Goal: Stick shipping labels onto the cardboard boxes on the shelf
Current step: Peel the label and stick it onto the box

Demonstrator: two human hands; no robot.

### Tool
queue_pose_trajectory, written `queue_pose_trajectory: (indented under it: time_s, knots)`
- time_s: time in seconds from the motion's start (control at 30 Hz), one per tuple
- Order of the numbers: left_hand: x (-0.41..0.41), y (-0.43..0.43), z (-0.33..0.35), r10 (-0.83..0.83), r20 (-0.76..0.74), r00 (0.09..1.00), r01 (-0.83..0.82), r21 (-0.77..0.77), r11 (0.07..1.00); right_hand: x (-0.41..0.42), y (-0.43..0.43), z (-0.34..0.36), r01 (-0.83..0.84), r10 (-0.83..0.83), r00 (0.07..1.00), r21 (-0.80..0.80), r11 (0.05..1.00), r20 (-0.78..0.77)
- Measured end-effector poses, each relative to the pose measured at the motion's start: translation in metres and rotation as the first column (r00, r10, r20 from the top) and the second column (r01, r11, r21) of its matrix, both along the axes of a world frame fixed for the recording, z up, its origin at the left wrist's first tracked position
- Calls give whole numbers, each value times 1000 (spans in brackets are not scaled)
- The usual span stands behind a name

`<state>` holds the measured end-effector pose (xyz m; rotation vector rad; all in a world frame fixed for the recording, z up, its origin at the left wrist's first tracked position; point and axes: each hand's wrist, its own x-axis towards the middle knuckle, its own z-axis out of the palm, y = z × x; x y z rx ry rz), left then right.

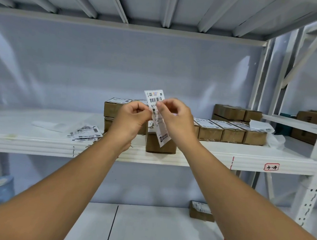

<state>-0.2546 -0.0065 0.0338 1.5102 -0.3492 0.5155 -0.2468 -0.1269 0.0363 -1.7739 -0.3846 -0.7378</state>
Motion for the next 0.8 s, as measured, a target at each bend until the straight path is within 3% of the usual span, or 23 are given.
queue_pose_trajectory:
  time_s: [0.07, 0.23, 0.47, 0.8]
  knots:
    - [0, -3, 0, 32, 37, 999, -33, 35, 999, -2, 1, -1, -149, 151, 988, 40, 988, -36]
    - [-2, -7, -1, 7, 46, 999, -11, 77, 997, -7, 1, -3, -254, 265, 963, 149, 956, -57]
    - [0, -9, -5, -65, 7, 998, 64, 33, 997, -6, -8, -6, -298, 317, 944, 183, 937, -85]
    - [9, -7, -13, -82, -16, 997, 81, -20, 996, -5, -4, -7, -218, 235, 966, 152, 964, -109]
